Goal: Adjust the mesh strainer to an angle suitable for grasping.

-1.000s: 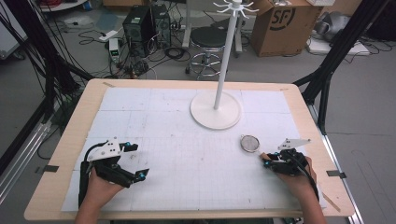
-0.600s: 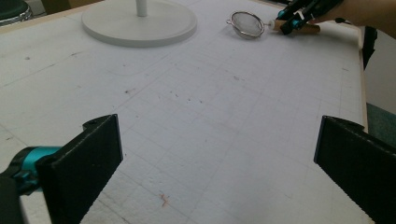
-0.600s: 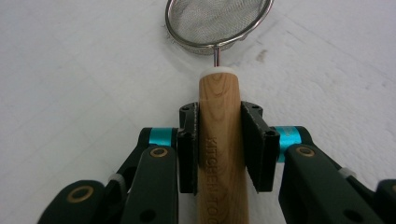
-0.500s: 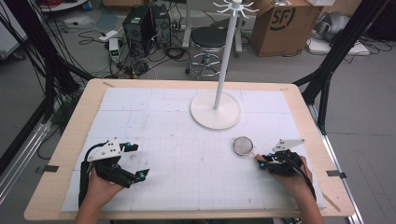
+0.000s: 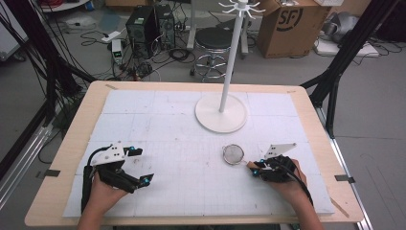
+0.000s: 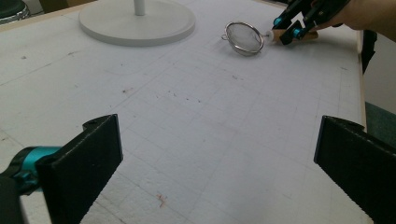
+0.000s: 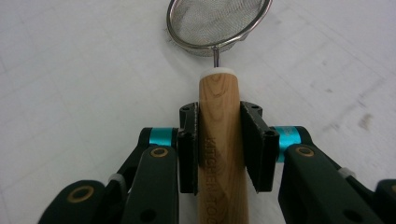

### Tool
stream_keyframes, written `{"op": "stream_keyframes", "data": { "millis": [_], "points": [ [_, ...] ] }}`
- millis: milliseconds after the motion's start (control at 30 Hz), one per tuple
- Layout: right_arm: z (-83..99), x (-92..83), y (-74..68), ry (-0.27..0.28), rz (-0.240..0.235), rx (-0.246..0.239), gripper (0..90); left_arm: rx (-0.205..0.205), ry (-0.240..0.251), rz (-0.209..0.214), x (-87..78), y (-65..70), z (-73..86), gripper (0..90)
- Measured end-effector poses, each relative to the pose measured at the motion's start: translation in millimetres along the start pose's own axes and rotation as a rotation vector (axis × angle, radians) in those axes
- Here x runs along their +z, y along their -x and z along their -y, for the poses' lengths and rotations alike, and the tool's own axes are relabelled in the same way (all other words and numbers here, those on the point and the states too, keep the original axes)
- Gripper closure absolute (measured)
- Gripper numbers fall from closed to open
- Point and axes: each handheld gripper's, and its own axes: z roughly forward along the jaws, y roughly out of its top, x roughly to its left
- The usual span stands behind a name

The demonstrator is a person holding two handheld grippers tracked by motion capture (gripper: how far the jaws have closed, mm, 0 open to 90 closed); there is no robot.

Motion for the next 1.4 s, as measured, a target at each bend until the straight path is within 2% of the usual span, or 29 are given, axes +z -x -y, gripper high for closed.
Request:
{"op": "stream_keyframes", "data": {
  "millis": [167,333,433,500,567,633,733,800,1100,1200,1400],
  "points": [
    [-12.0,12.8,-14.0,-0.003,-0.06,-0.031,69.7,0.003,-0.004,0.001,0.6,-0.1,0.1,1.6],
    [-18.7,19.2,-23.4,-0.001,-0.085,-0.056,68.8,0.003,-0.003,0.002,-0.6,0.3,0.3,1.6],
    [-17.7,17.3,-23.9,-0.001,-0.057,-0.059,59.1,0.002,-0.003,0.002,-2.4,0.2,0.9,1.6],
    [-14.8,13.8,-22.8,0.009,-0.062,-0.049,57.3,0.0,0.002,-0.004,-3.1,0.2,1.5,1.6],
    [-10.8,11.2,-22.7,-0.002,-0.035,-0.055,55.9,-0.001,0.003,-0.006,-4.7,0.0,2.1,1.6],
    [-6.3,10.0,-21.2,-0.014,-0.024,-0.061,56.2,-0.003,0.005,-0.003,-5.2,0.0,2.3,1.6],
    [-4.0,7.8,-18.5,-0.011,-0.041,-0.045,65.8,-0.003,0.007,-0.007,-5.7,-0.1,2.3,1.6],
    [-5.1,8.2,-18.2,-0.011,-0.041,-0.066,66.7,-0.003,0.006,-0.006,-5.5,0.0,2.1,1.6],
    [-10.4,12.8,-19.3,-0.005,-0.051,-0.069,67.4,-0.001,0.0,-0.002,-1.8,1.2,1.4,1.6],
    [-16.1,15.2,-19.8,0.023,-0.082,-0.069,69.3,-0.002,0.0,-0.003,-1.9,0.8,1.5,1.6],
    [-22.1,20.7,-20.6,0.022,-0.093,-0.075,69.2,-0.007,0.004,-0.006,-3.3,0.4,2.2,1.6]
  ]
}}
